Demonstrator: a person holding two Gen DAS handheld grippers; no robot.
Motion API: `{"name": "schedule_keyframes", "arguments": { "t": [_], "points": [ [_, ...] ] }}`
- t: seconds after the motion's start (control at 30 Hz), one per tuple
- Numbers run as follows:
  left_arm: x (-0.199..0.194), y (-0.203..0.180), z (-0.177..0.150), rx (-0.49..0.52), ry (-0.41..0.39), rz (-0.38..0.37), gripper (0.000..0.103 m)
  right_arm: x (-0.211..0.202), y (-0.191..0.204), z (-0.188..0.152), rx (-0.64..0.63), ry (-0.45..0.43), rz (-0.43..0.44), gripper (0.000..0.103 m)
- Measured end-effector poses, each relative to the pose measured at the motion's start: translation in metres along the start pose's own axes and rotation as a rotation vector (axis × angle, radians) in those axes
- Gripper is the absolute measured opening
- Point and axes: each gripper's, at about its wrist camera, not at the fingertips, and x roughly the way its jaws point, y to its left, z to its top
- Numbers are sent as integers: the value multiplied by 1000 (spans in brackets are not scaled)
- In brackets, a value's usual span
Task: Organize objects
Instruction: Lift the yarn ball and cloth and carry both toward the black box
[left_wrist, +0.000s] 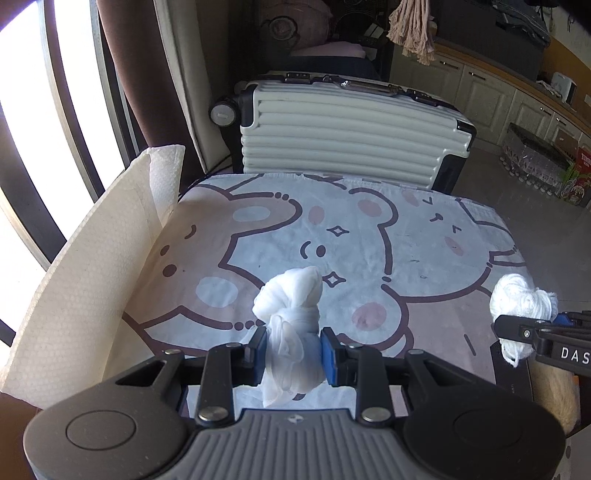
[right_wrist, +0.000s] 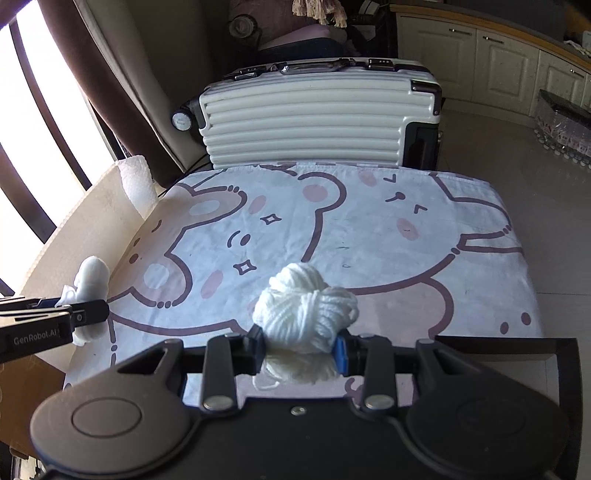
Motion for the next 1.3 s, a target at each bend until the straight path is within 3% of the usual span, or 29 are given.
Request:
{"name": "schedule_keyframes", "arguments": {
  "t": [0.7, 1.3],
  "points": [
    [-17, -24, -13, -19, -31, -21, 32, -39, -14, -5, -42, -52, -1, 37],
    [-1, -99, -7, 36, -14, -142, 32, -65, -88, -13, 29, -67, -91, 37]
  ]
}}
